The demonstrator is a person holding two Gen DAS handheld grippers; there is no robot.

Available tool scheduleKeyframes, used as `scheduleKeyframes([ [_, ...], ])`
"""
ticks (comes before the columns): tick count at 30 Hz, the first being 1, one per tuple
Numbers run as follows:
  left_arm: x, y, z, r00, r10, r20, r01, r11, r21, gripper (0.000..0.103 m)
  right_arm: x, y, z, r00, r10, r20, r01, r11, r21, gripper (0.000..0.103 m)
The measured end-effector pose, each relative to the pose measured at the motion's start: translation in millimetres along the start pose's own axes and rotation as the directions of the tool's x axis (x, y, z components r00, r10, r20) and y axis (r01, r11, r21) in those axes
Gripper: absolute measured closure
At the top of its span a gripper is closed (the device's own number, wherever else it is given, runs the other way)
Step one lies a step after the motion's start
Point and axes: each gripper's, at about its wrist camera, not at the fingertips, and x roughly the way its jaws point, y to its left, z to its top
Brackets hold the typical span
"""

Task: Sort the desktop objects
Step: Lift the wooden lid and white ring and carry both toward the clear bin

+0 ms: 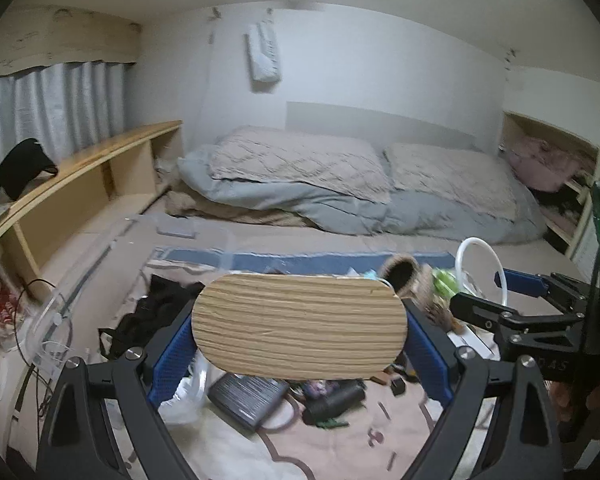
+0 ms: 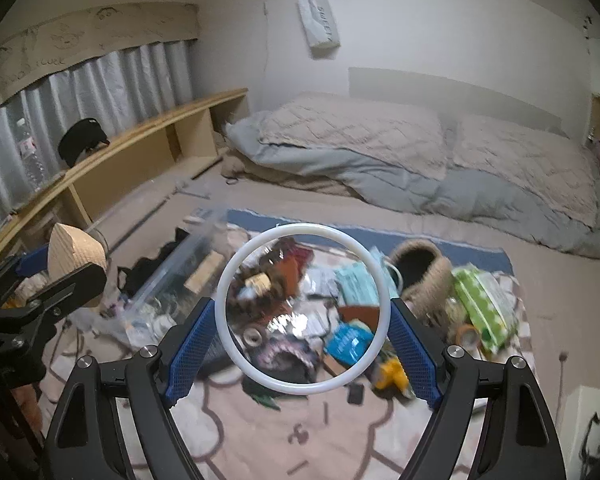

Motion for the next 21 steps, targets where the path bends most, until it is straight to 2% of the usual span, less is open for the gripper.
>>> scheduleKeyframes([
  [6, 23, 25, 5, 0.999, 0.045, -0.017, -0.046, 0.999, -0.029, 0.009, 30, 14, 20, 0.999, 0.032, 0.014, -0.032, 0.999, 0.003, 0.018],
  [13, 59, 41, 3, 0.994, 0.1, -0.051, -0.101, 0.995, -0.024, 0.009, 80, 21, 32, 0.999, 0.047, -0.023, -0.047, 0.999, 0.016, 0.018],
  [21, 98, 76, -1, 0.989, 0.117, -0.092, -0.126, 0.987, -0.097, 0.009, 129, 37, 39, 0.996, 0.066, -0.056, -0.066, 0.998, 0.016, 0.018],
])
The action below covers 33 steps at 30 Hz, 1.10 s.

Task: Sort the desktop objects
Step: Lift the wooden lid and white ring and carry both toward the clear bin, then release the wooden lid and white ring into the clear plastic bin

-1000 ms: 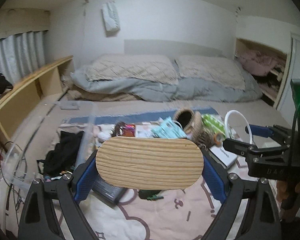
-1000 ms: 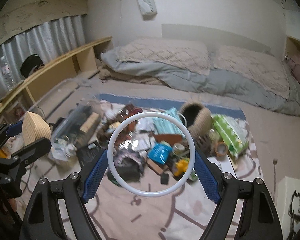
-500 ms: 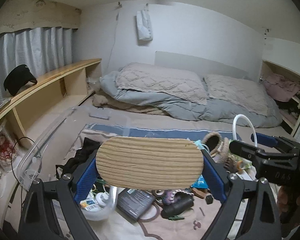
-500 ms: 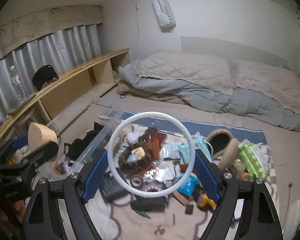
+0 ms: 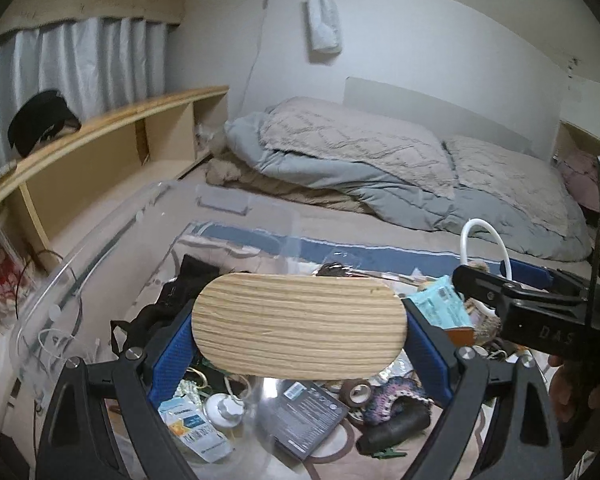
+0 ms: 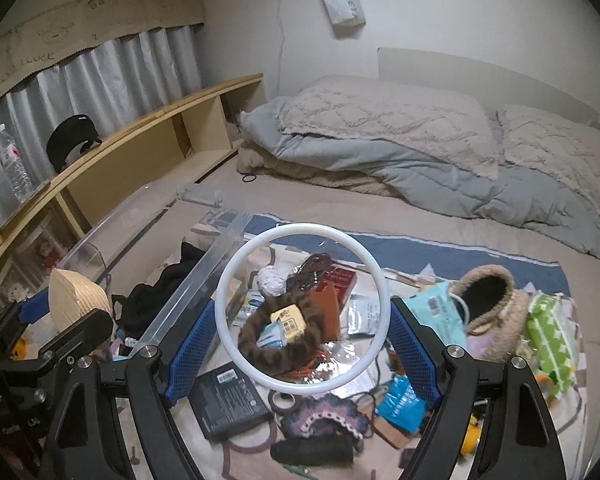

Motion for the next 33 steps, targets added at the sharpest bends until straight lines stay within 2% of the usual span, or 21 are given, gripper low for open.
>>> scheduleKeyframes([
  [6, 20, 40, 5, 0.995, 0.099, -0.004, -0.099, 0.995, -0.032, 0.009, 26, 8, 5, 0.999, 0.033, -0.008, -0.033, 0.999, 0.011, 0.018],
  [12, 40, 78, -2, 0.981, 0.178, -0.071, -0.182, 0.982, -0.055, 0.009, 40, 19, 11, 0.996, 0.089, -0.011, -0.089, 0.996, 0.029, 0.018],
  [18, 59, 98, -16, 0.959, 0.175, -0.224, -0.194, 0.979, -0.065, 0.009, 45, 33, 13, 0.993, 0.117, -0.016, -0.117, 0.993, 0.014, 0.018],
  [21, 59, 97, -21, 0.951, 0.174, -0.256, -0.193, 0.98, -0.053, 0.009, 46, 38, 13, 0.992, 0.126, -0.022, -0.126, 0.992, 0.008, 0.018],
  [24, 59, 94, -24, 0.946, 0.179, -0.271, -0.195, 0.98, -0.033, 0.009, 47, 44, 12, 0.991, 0.133, -0.031, -0.133, 0.991, -0.002, 0.018],
  [28, 61, 95, -24, 0.951, 0.168, -0.259, -0.187, 0.981, -0.049, 0.008, 44, 52, 11, 0.987, 0.154, -0.044, -0.154, 0.988, -0.008, 0.018],
  [30, 57, 98, -22, 0.955, 0.178, -0.238, -0.198, 0.978, -0.062, 0.0, 43, 57, 10, 0.986, 0.163, -0.046, -0.164, 0.986, -0.021, 0.018],
  [33, 47, 102, -18, 0.96, 0.191, -0.204, -0.209, 0.975, -0.07, 0.0, 41, 66, 7, 0.985, 0.164, -0.05, -0.166, 0.985, -0.041, 0.018],
])
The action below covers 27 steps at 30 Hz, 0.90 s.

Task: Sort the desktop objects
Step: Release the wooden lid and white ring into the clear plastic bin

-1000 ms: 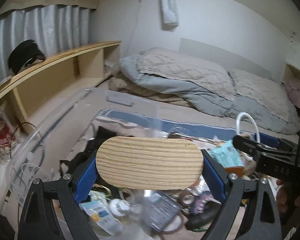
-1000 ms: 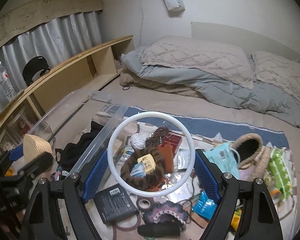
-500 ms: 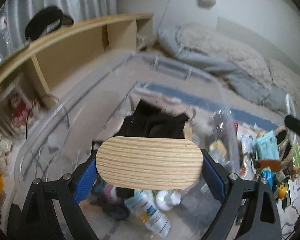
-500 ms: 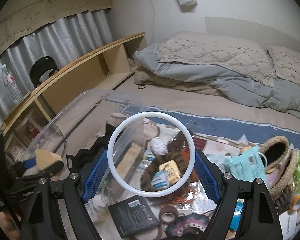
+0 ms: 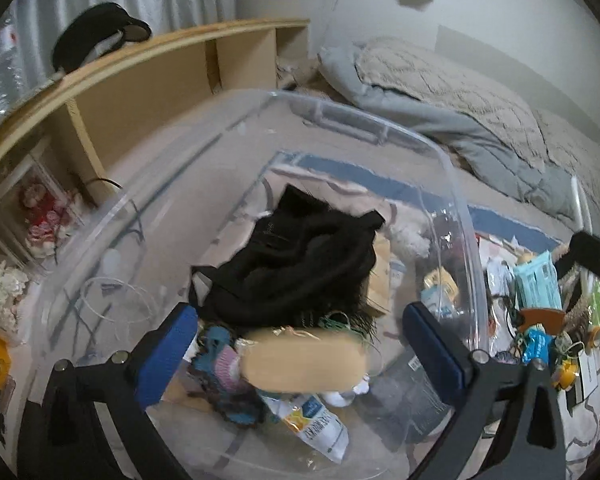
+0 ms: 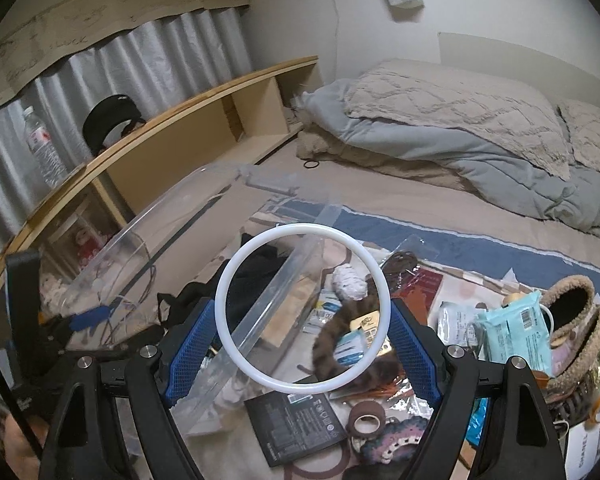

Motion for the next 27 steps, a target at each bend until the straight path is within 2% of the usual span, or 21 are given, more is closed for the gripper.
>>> scheduleKeyframes([
  [7, -21, 25, -2, 0.999, -0.003, 0.053, 0.006, 0.998, -0.06, 0.0, 8, 25, -2, 0.999, 0.047, -0.023, -0.048, 0.999, -0.018, 0.018],
  [12, -42, 45, -5, 0.991, 0.064, 0.121, -0.055, 0.995, -0.079, 0.0, 24, 52, -3, 0.994, 0.085, -0.063, -0.089, 0.995, -0.05, 0.018],
  [18, -60, 75, -8, 0.971, 0.153, 0.183, -0.131, 0.983, -0.129, 0.0, 57, 88, 0, 0.989, 0.081, -0.126, -0.093, 0.991, -0.093, 0.018],
  [22, -65, 92, -10, 0.967, 0.167, 0.192, -0.135, 0.976, -0.171, 0.0, 81, 101, 2, 0.977, 0.106, -0.183, -0.12, 0.99, -0.068, 0.018],
  [27, -68, 100, -12, 0.964, 0.174, 0.2, -0.138, 0.973, -0.183, 0.0, 96, 110, 2, 0.968, 0.133, -0.214, -0.143, 0.989, -0.032, 0.018],
])
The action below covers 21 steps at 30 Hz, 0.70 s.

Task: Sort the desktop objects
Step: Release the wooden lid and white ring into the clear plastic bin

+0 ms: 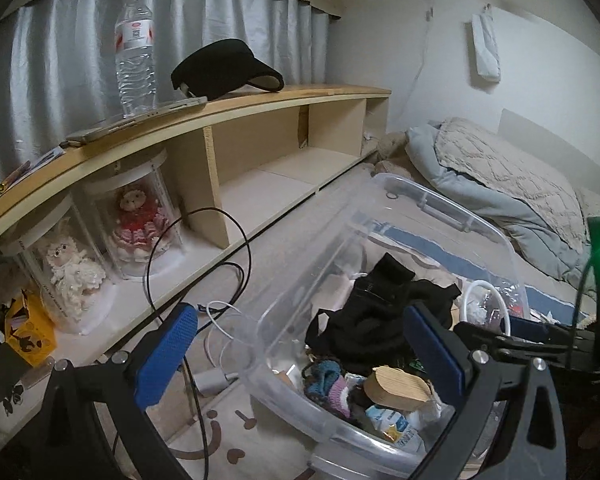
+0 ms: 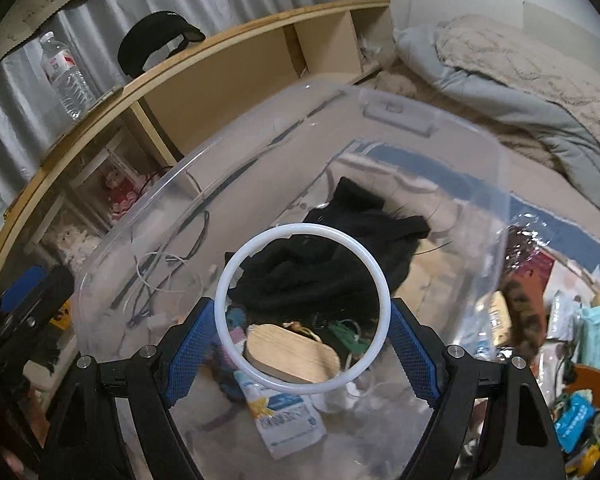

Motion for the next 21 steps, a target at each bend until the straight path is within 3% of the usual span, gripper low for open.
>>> scheduleKeyframes([
  [2, 0, 2, 0, 1.0, -0.005, -0.004, 0.005, 1.0, -0.004, 0.0, 2, 0, 1, 1.0, 0.015, 0.0, -0.015, 1.0, 0.023, 0.015],
  [3, 1, 2, 0, 1.0, -0.007, -0.007, 0.007, 1.0, -0.004, 0.0, 2, 0, 2, 1.0, 0.016, 0.002, -0.016, 0.999, 0.029, 0.005],
  [5, 1, 2, -1, 1.0, -0.01, -0.011, 0.01, 1.0, -0.002, 0.0, 1, 1, 1, 1.0, 0.013, 0.014, -0.013, 1.0, 0.027, 0.0],
  [12, 0, 1, -4, 1.0, -0.012, -0.016, 0.012, 1.0, 0.015, 0.0, -8, 1, -6, 0.999, 0.022, 0.025, -0.021, 0.999, -0.041, 0.0],
  [15, -3, -2, -5, 1.0, -0.016, -0.013, 0.017, 1.0, 0.024, 0.0, -19, -1, -10, 0.997, -0.003, 0.076, 0.007, 0.998, -0.059, 0.0],
  [21, -9, -7, -5, 0.999, -0.035, -0.005, 0.035, 0.999, 0.033, 0.0, -53, -11, -18, 0.987, 0.04, 0.153, -0.031, 0.997, -0.065, 0.0],
])
